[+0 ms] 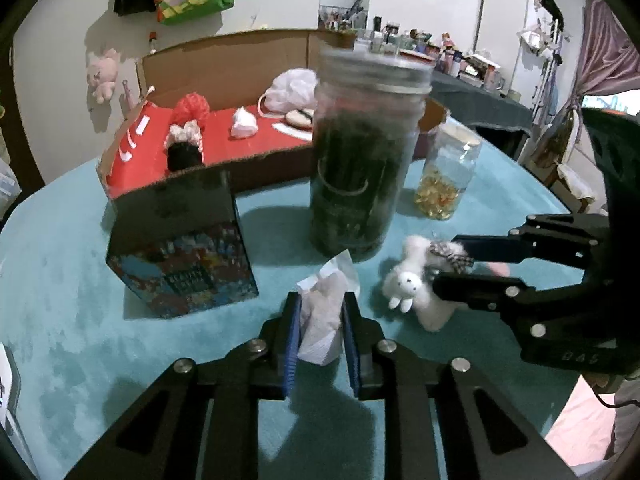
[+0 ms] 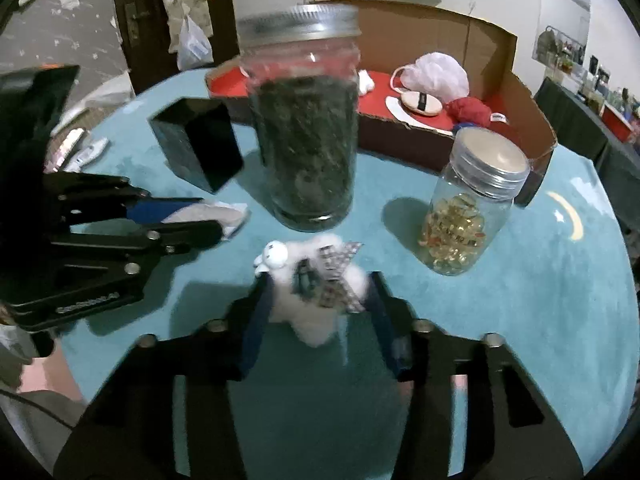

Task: Organize soft objects
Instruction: 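Lift the white tissue and plush sheep and carry both toward the box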

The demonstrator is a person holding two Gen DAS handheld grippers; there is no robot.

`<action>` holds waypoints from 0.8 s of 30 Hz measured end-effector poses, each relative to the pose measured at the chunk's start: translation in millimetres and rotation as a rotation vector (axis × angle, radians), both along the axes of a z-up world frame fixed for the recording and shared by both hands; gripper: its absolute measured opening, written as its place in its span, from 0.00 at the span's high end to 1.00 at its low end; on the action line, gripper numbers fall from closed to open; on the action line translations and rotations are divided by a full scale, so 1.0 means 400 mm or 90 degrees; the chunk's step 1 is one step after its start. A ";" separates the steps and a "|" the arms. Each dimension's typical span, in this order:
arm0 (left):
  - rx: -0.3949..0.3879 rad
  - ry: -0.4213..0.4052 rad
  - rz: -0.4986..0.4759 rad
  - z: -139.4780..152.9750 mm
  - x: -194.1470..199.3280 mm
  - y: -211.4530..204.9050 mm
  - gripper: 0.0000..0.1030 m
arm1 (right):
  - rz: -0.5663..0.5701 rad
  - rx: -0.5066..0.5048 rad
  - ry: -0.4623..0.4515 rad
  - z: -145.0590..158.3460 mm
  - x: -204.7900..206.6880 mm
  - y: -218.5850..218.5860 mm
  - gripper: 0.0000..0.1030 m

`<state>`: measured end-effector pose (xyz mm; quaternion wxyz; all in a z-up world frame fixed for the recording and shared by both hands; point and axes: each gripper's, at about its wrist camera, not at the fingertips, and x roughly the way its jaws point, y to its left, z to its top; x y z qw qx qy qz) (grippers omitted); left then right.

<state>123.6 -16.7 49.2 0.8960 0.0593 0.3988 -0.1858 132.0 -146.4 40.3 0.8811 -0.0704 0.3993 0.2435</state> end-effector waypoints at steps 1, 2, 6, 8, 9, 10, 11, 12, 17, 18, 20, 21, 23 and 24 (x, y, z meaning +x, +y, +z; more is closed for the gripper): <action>0.001 -0.003 -0.001 0.004 0.001 0.000 0.80 | 0.000 0.006 0.004 0.005 -0.001 -0.001 0.68; 0.002 -0.007 -0.001 0.008 0.002 0.002 0.80 | -0.003 0.008 0.000 0.009 -0.002 0.000 0.68; -0.002 -0.012 -0.009 0.019 0.001 0.005 0.80 | -0.013 0.036 0.003 0.019 -0.002 -0.009 0.68; -0.006 -0.013 -0.017 0.024 -0.001 0.005 0.80 | -0.020 0.039 -0.003 0.031 -0.007 -0.014 0.68; -0.006 -0.015 -0.018 0.026 -0.002 0.004 0.80 | -0.024 0.040 -0.007 0.036 -0.010 -0.015 0.68; -0.006 -0.016 -0.019 0.028 -0.003 0.005 0.80 | -0.025 0.045 -0.009 0.041 -0.012 -0.017 0.68; -0.006 -0.018 -0.019 0.031 -0.005 0.006 0.80 | -0.023 0.050 -0.006 0.045 -0.013 -0.019 0.68; -0.007 -0.019 -0.018 0.032 -0.005 0.007 0.80 | -0.026 0.052 -0.008 0.048 -0.015 -0.021 0.68; -0.013 -0.015 -0.011 0.031 -0.012 0.025 0.80 | -0.031 0.044 -0.009 0.047 -0.021 -0.023 0.68; -0.014 -0.013 -0.009 0.030 -0.013 0.031 0.80 | -0.032 0.043 -0.010 0.045 -0.021 -0.024 0.68; -0.013 -0.011 0.002 0.028 -0.018 0.047 0.80 | -0.035 0.041 -0.006 0.041 -0.022 -0.030 0.68; -0.013 -0.010 0.007 0.027 -0.022 0.056 0.80 | -0.037 0.041 -0.004 0.040 -0.022 -0.033 0.68; -0.013 -0.006 0.020 0.024 -0.027 0.076 0.80 | -0.046 0.040 -0.001 0.036 -0.021 -0.042 0.68; -0.012 -0.005 0.027 0.023 -0.029 0.088 0.80 | -0.051 0.040 0.002 0.034 -0.021 -0.048 0.68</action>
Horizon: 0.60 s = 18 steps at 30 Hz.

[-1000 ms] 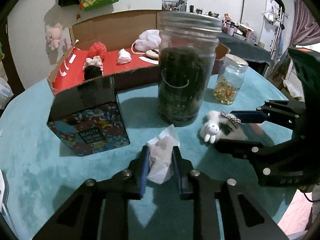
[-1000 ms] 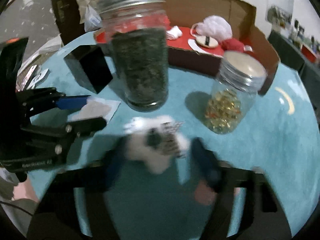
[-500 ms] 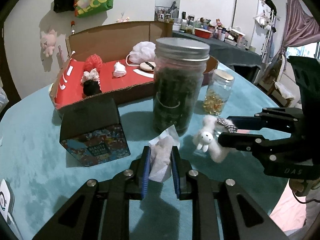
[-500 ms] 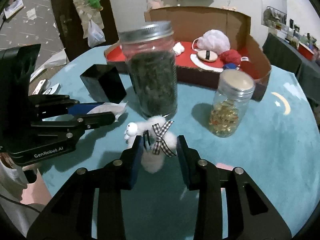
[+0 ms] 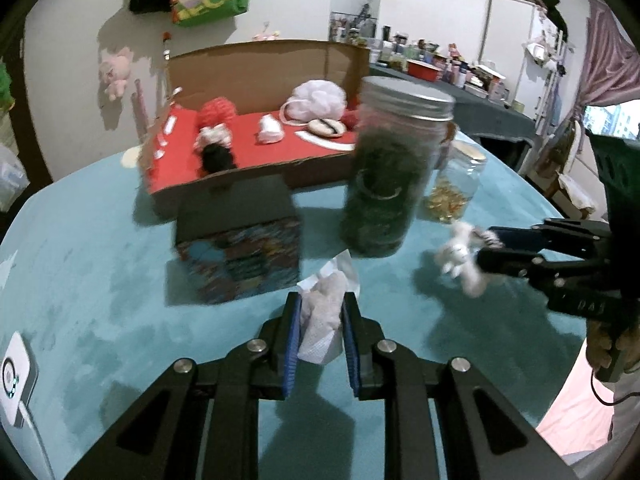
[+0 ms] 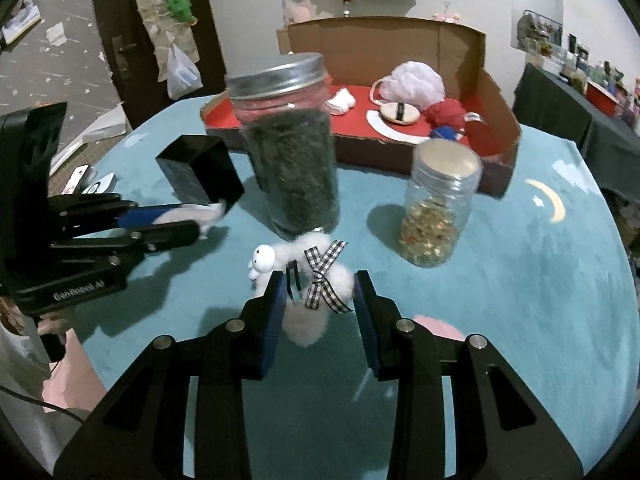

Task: Organize soft objects
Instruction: 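Lift the white tissue and plush sheep and carry both toward the box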

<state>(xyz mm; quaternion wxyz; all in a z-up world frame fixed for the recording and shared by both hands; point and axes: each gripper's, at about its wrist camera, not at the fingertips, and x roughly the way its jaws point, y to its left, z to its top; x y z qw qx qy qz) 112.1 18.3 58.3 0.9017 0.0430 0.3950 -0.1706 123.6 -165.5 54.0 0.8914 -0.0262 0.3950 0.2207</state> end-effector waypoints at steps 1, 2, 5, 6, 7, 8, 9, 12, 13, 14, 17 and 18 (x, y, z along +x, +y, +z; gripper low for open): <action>0.003 0.001 0.011 -0.002 -0.002 0.015 0.80 | -0.006 0.000 0.002 -0.002 0.000 -0.007 0.68; 0.005 0.002 0.018 -0.004 -0.004 0.026 0.80 | -0.011 0.001 0.004 -0.004 0.000 -0.015 0.68; 0.005 0.010 0.044 -0.010 -0.004 0.067 0.80 | -0.029 -0.001 0.009 -0.009 0.001 -0.039 0.68; 0.004 0.012 0.051 -0.012 -0.005 0.079 0.80 | -0.034 -0.002 0.011 -0.010 0.002 -0.047 0.68; 0.004 0.014 0.060 -0.014 -0.005 0.091 0.80 | -0.040 -0.003 0.012 -0.011 0.003 -0.056 0.68; 0.007 0.015 0.068 -0.016 -0.005 0.104 0.80 | -0.046 -0.004 0.013 -0.012 0.005 -0.065 0.68; 0.009 0.015 0.075 -0.017 -0.004 0.115 0.80 | -0.052 -0.006 0.014 -0.012 0.007 -0.074 0.68; 0.016 0.015 0.092 -0.018 0.000 0.146 0.80 | -0.069 -0.019 0.011 -0.013 0.013 -0.095 0.68; 0.018 0.015 0.097 -0.018 0.002 0.155 0.80 | -0.074 -0.025 0.010 -0.013 0.015 -0.100 0.68; 0.020 0.015 0.102 -0.018 0.005 0.165 0.80 | -0.079 -0.030 0.009 -0.013 0.016 -0.106 0.68; 0.027 0.014 0.113 -0.017 0.016 0.186 0.80 | -0.088 -0.038 0.009 -0.015 0.021 -0.121 0.68; 0.028 0.013 0.116 -0.017 0.020 0.193 0.80 | -0.092 -0.041 0.010 -0.016 0.022 -0.126 0.68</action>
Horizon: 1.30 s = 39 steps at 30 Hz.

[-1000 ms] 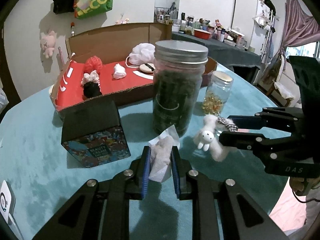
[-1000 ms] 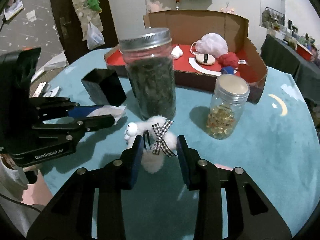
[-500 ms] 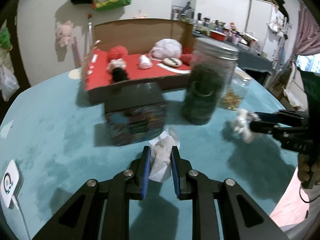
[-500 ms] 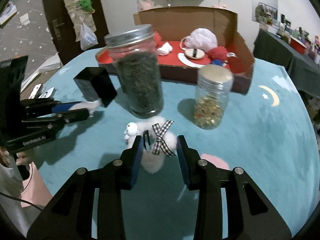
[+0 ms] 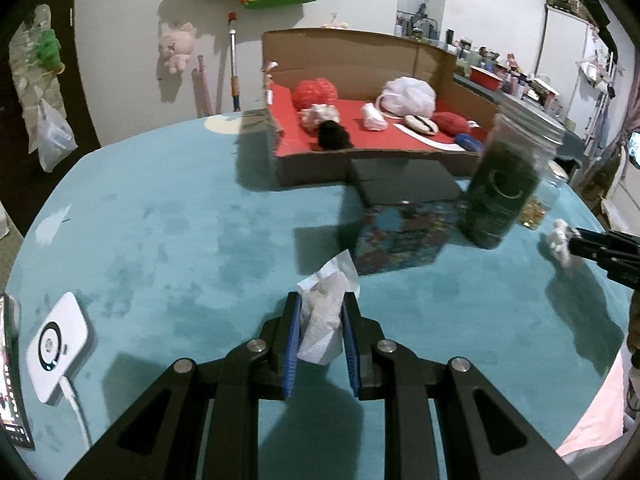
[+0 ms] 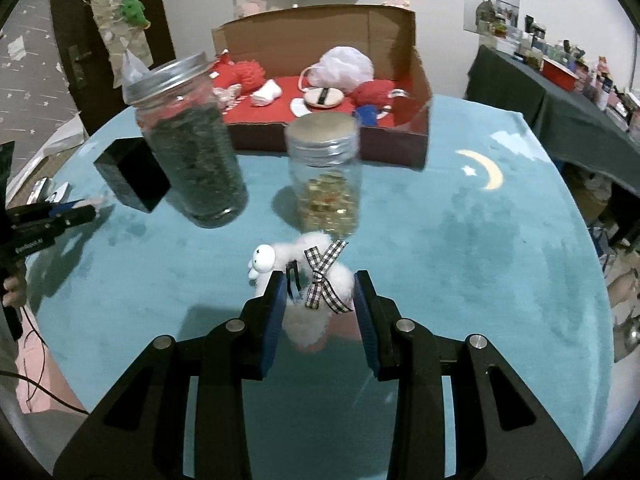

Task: Organize soft objects
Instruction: 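Lift the white tissue and plush sheep and carry both toward the box, then lower the tissue with the left tool while the right tool lowers the sheep, then open both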

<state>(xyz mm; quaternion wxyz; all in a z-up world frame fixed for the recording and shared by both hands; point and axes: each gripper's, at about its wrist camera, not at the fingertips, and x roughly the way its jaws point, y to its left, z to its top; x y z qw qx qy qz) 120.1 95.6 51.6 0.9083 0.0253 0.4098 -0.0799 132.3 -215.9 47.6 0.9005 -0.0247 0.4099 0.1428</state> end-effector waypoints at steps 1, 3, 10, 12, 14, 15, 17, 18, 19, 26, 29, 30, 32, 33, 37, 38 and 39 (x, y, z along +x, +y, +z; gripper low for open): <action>0.001 -0.002 0.002 0.000 0.005 0.008 0.80 | -0.004 -0.002 0.001 -0.001 0.003 -0.004 0.68; 0.002 -0.005 0.002 0.001 0.013 0.015 0.80 | -0.012 -0.007 0.001 0.000 0.004 -0.015 0.68; 0.001 -0.021 -0.005 -0.001 0.064 0.038 0.80 | -0.043 -0.030 -0.008 0.006 0.019 -0.050 0.68; 0.005 -0.032 -0.012 0.000 0.075 0.039 0.80 | -0.051 -0.036 -0.014 0.010 0.025 -0.060 0.68; 0.010 -0.041 -0.019 0.002 0.088 0.040 0.80 | -0.058 -0.045 -0.024 0.015 0.034 -0.069 0.68; 0.012 -0.042 -0.022 0.003 0.094 0.039 0.80 | -0.060 -0.052 -0.030 0.019 0.039 -0.072 0.68; 0.016 -0.050 -0.031 0.008 0.107 0.040 0.80 | -0.062 -0.064 -0.038 0.023 0.048 -0.075 0.68; 0.020 -0.053 -0.036 0.010 0.114 0.040 0.80 | -0.063 -0.070 -0.041 0.024 0.054 -0.076 0.68; 0.025 -0.055 -0.043 0.013 0.121 0.039 0.80 | -0.063 -0.079 -0.045 0.026 0.061 -0.075 0.68; 0.044 -0.070 -0.086 0.046 0.161 0.028 0.80 | -0.045 -0.149 -0.081 0.047 0.110 -0.054 0.68; 0.051 -0.075 -0.100 0.063 0.176 0.022 0.80 | -0.037 -0.163 -0.090 0.060 0.128 -0.046 0.68; 0.051 -0.076 -0.104 0.071 0.182 0.021 0.80 | -0.034 -0.166 -0.092 0.065 0.135 -0.044 0.68; 0.046 -0.079 -0.111 0.088 0.194 0.020 0.80 | -0.029 -0.173 -0.100 0.076 0.147 -0.038 0.68; 0.045 -0.081 -0.115 0.097 0.200 0.018 0.80 | -0.026 -0.177 -0.103 0.083 0.153 -0.035 0.68; 0.037 -0.092 -0.134 0.127 0.221 0.003 0.80 | -0.014 -0.184 -0.117 0.106 0.169 -0.023 0.68; 0.037 -0.093 -0.140 0.133 0.228 -0.005 0.80 | -0.010 -0.187 -0.121 0.113 0.175 -0.020 0.68; 0.035 -0.095 -0.145 0.139 0.235 -0.013 0.80 | -0.008 -0.187 -0.123 0.117 0.178 -0.017 0.68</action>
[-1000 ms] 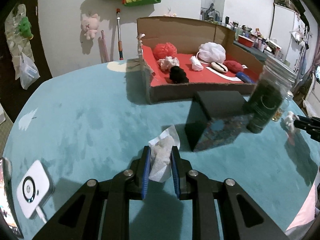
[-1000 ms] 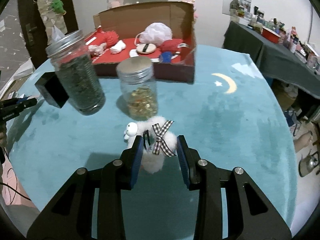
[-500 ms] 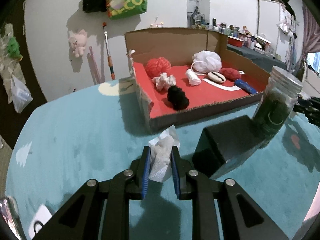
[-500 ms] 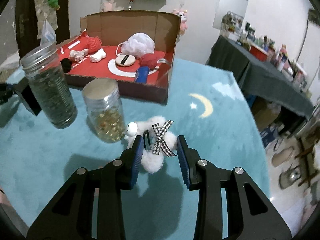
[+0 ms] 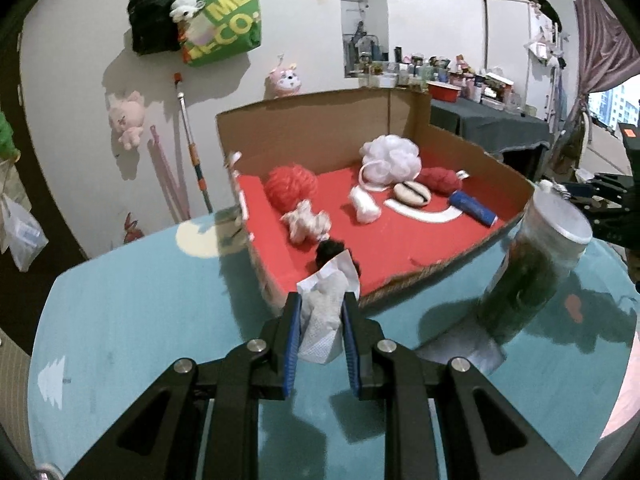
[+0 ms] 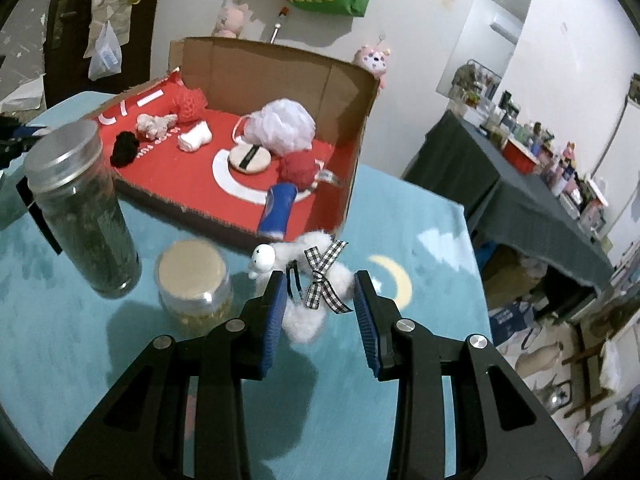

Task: Organize soft objects
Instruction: 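Lower the tissue with the left tool while the right tool lowers the sheep, then open both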

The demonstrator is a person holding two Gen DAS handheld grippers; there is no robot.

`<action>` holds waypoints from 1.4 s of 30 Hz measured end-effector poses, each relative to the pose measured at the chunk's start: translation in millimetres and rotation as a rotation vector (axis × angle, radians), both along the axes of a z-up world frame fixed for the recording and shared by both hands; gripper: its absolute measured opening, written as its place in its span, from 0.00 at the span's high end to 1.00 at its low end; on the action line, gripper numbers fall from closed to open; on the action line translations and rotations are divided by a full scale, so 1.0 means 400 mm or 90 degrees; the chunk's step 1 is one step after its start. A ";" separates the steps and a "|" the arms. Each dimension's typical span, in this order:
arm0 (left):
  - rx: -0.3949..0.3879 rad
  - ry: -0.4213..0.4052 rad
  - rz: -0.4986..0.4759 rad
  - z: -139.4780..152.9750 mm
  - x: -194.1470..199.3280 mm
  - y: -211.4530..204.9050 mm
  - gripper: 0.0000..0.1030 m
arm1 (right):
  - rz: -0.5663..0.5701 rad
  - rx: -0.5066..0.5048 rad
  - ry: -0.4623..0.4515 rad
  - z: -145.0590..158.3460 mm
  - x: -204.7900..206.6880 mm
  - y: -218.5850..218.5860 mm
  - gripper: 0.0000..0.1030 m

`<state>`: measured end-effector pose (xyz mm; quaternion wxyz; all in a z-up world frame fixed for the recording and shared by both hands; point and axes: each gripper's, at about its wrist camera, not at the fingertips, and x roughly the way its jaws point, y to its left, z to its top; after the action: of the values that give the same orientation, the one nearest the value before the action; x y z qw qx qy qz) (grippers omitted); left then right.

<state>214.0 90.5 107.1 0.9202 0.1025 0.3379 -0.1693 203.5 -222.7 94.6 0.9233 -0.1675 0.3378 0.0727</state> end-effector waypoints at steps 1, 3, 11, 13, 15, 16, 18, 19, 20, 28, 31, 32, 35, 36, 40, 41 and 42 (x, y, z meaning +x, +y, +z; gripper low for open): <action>-0.002 0.001 -0.010 0.006 0.011 -0.012 0.80 | 0.003 -0.001 -0.002 0.005 0.004 0.003 0.68; 0.001 0.004 -0.023 0.013 0.028 -0.037 0.80 | 0.011 -0.003 -0.006 0.014 0.015 0.010 0.68; 0.005 0.051 -0.086 0.016 0.130 -0.145 0.80 | 0.067 0.028 -0.011 0.067 0.089 0.053 0.68; 0.005 0.069 -0.103 0.013 0.157 -0.171 0.80 | 0.082 0.050 0.005 0.070 0.119 0.069 0.68; 0.008 0.091 -0.117 0.007 0.190 -0.198 0.80 | 0.107 0.082 0.035 0.069 0.156 0.085 0.68; 0.008 0.101 -0.122 0.004 0.201 -0.206 0.80 | 0.118 0.093 0.051 0.066 0.175 0.094 0.68; 0.011 0.133 -0.137 -0.006 0.232 -0.231 0.80 | 0.137 0.113 0.087 0.058 0.215 0.114 0.68; 0.013 0.142 -0.138 -0.010 0.244 -0.238 0.80 | 0.148 0.123 0.109 0.051 0.234 0.123 0.68; 0.018 0.157 -0.144 -0.016 0.259 -0.250 0.80 | 0.157 0.132 0.137 0.041 0.261 0.135 0.68; 0.075 0.223 -0.158 -0.072 0.321 -0.319 0.79 | 0.177 0.113 0.255 -0.022 0.352 0.197 0.67; 0.095 0.242 -0.158 -0.097 0.337 -0.332 0.79 | 0.173 0.118 0.294 -0.038 0.378 0.203 0.67; 0.098 0.244 -0.156 -0.104 0.341 -0.333 0.79 | 0.170 0.117 0.304 -0.045 0.387 0.203 0.67; 0.101 0.258 -0.151 -0.122 0.355 -0.331 0.79 | 0.161 0.108 0.320 -0.062 0.410 0.203 0.67; 0.102 0.264 -0.149 -0.126 0.359 -0.329 0.79 | 0.161 0.110 0.328 -0.067 0.418 0.203 0.67; 0.097 0.271 -0.146 -0.131 0.367 -0.327 0.79 | 0.161 0.102 0.345 -0.087 0.432 0.207 0.67; 0.101 0.274 -0.146 -0.133 0.367 -0.323 0.79 | 0.160 0.102 0.349 -0.090 0.433 0.209 0.67; 0.103 0.277 -0.146 -0.136 0.366 -0.323 0.78 | 0.159 0.103 0.351 -0.093 0.437 0.208 0.66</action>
<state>360.5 -38.6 52.9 0.7894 0.1746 0.5265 -0.2631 378.4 -139.4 57.5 0.7910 -0.1075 0.5455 0.2552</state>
